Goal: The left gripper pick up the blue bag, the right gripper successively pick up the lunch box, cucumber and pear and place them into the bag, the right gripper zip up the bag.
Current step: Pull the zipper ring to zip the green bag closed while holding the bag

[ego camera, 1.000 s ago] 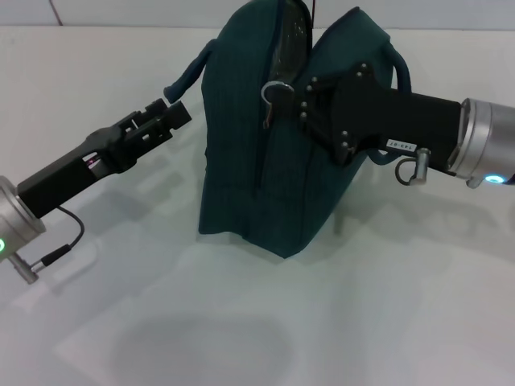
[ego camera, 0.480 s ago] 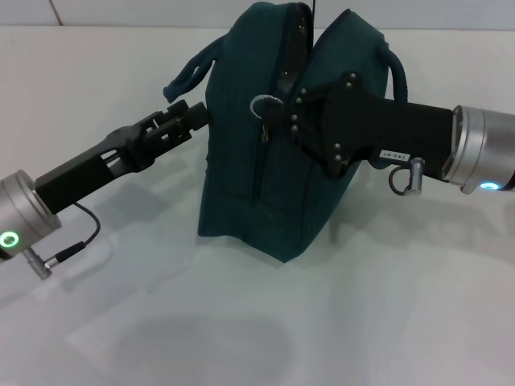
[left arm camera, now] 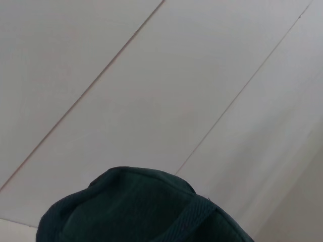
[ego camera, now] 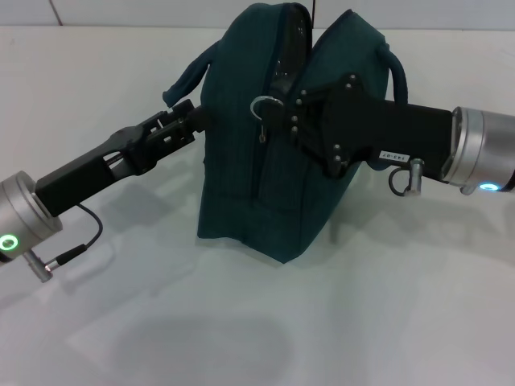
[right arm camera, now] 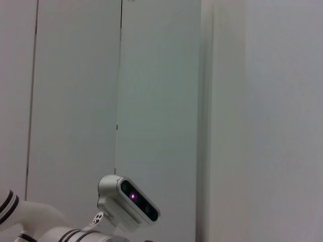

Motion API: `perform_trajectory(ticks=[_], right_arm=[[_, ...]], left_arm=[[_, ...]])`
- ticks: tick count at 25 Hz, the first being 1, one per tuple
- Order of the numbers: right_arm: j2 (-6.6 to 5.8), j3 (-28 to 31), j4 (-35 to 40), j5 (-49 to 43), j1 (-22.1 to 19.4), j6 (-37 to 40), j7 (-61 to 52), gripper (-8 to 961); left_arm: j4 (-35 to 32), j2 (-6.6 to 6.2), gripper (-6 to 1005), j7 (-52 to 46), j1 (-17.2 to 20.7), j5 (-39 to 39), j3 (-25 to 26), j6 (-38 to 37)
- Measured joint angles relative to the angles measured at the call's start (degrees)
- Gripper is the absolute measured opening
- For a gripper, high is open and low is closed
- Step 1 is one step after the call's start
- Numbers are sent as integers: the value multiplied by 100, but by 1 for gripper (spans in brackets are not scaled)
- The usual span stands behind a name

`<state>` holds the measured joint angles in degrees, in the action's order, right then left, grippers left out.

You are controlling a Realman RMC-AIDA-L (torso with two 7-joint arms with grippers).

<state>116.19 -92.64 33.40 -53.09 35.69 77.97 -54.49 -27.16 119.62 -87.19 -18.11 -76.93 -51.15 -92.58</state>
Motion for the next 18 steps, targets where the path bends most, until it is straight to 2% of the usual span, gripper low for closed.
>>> perform_trajectory(ticks=[16,18], right_arm=[[0,-23,0,1,43,-37,0,6],[1,-33,0,1,43,-38,0,6]], left_arm=[[65,0,741,52,-217,-221,-71,144],[71,-2,707,57,-219,-224,-71,145]])
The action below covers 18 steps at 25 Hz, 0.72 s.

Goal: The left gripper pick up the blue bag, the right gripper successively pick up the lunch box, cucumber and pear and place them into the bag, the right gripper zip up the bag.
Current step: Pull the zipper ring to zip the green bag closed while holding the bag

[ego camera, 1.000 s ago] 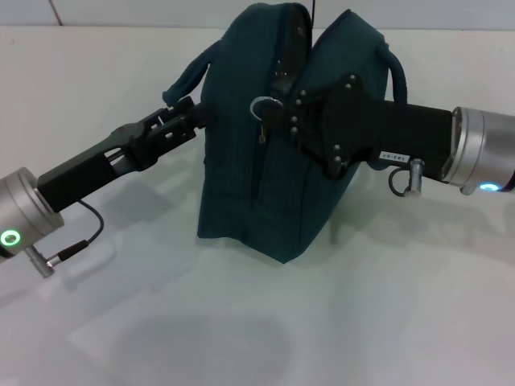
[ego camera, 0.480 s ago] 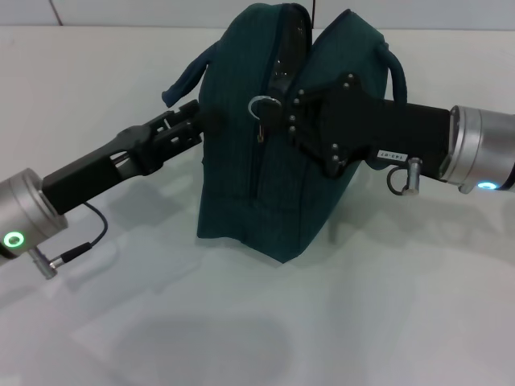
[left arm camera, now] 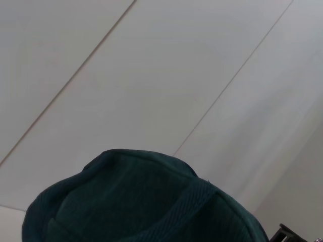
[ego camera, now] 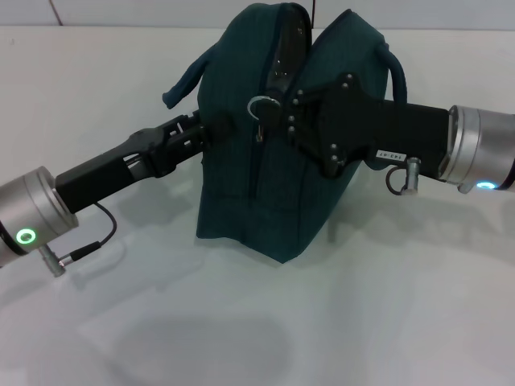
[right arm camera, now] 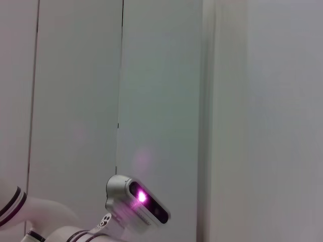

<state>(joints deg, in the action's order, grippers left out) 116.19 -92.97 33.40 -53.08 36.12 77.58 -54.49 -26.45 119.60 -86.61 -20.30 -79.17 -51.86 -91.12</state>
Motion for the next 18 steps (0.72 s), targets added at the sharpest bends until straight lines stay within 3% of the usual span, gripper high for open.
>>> perform_trajectory(ticks=[9,15,17,18], right_arm=[[0,-11,0,0,0,-7,0,6],[-1,-11,0,0,2,-53,0,6],[-1,-11,1,0,6,-68,0,6],[0,-11,0,26,17,-89,0,6]], left_arm=[[8,-7,553,13,53,43,33,6],[28,-7,323,13,21,5,4,-13],[58,-8,173,12,0,1,-4,-31],[64,-8,158,13,-7,1,-17,-38]])
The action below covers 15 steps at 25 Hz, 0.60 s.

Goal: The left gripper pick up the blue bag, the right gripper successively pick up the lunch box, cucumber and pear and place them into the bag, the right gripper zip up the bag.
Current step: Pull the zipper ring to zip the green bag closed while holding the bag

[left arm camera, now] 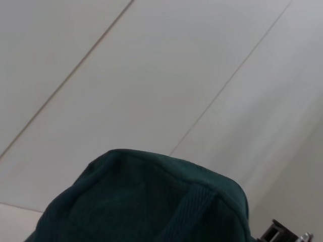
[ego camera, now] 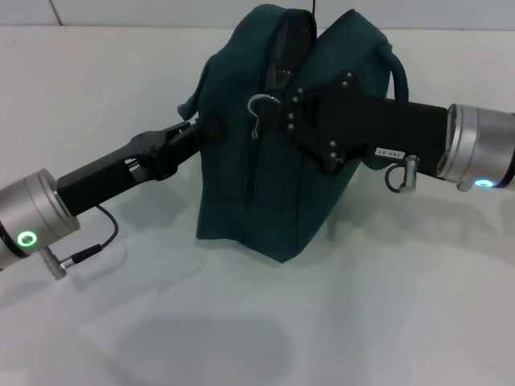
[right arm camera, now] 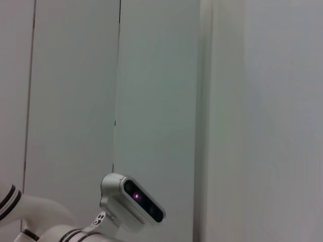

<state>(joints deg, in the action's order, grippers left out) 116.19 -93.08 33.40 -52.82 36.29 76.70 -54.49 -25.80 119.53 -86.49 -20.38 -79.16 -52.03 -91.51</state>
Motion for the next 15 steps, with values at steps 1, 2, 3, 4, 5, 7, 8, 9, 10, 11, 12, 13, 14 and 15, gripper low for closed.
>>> perform_trajectory(ticks=[1,2,3,4,5,7,8,9,10,11,12,13,14,15], right_arm=[[0,0,0,0,0,0,0,6],[0,0,0,16,4,-3,0,6],[0,0,0,37,9,-5,0,6],[0,0,0,57,17,-6,0,6],[0,0,0,101,28,-6,0,6],[0,3,0,161,44,-7,0,6],[0,6,0,200,55,-7,0,6],[0,11,1,239,63,-7,0,6],[0,21,1,272,68,-7,0,6],[0,27,2,303,72,-7,0,6],[-2,32,2,328,75,-7,0,6],[-5,45,2,331,75,-9,0,6],[-9,59,2,332,75,-14,0,6],[-14,84,2,333,76,-21,0,6]], left_arm=[[1,0,143,0,-4,0,-14,-2],[0,0,128,0,-8,0,-43,-6],[-1,1,113,0,-12,0,-71,-10],[-6,1,98,1,-27,-1,-119,-17],[-6,0,91,3,-38,-1,-152,-21],[-5,-2,77,6,-59,-1,-204,-23],[-3,-4,69,11,-63,-1,-230,-23],[-4,-5,62,15,-65,-1,-243,-24],[-7,-6,55,22,-65,-1,-254,-27],[-11,-7,55,36,-65,-2,-259,-32],[-13,-7,55,54,-64,-2,-261,-43],[-13,-7,55,73,-61,-2,-262,-51],[-8,-10,55,104,-55,0,-262,-66],[-3,-11,55,118,-49,3,-261,-71]])
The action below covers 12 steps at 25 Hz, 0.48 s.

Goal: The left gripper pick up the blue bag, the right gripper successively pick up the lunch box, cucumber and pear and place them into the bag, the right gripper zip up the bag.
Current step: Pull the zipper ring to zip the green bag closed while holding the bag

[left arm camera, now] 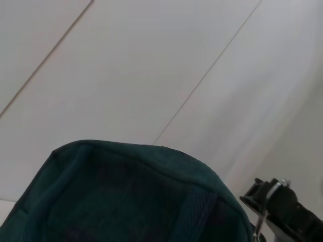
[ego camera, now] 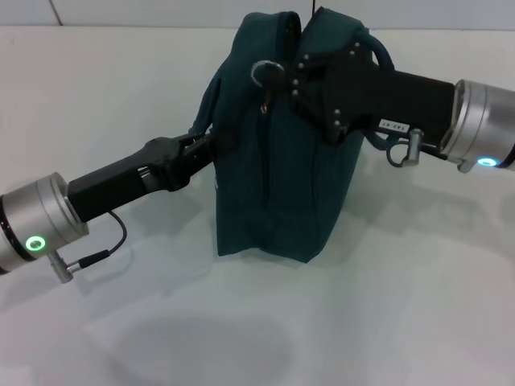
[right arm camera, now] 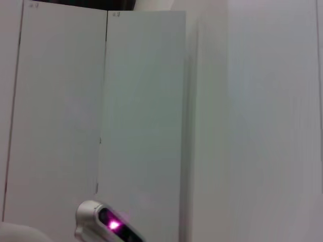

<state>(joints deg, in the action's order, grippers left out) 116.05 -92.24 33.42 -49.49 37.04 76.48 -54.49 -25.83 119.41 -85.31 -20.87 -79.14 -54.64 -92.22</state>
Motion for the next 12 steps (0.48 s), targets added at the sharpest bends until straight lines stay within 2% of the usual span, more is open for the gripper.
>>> perform_trajectory(ticks=[12], right_arm=[[-33,196,-175,11,-2,-65,-34,6]], left_arm=[[10,-6,55,23,37,38,28,-14]])
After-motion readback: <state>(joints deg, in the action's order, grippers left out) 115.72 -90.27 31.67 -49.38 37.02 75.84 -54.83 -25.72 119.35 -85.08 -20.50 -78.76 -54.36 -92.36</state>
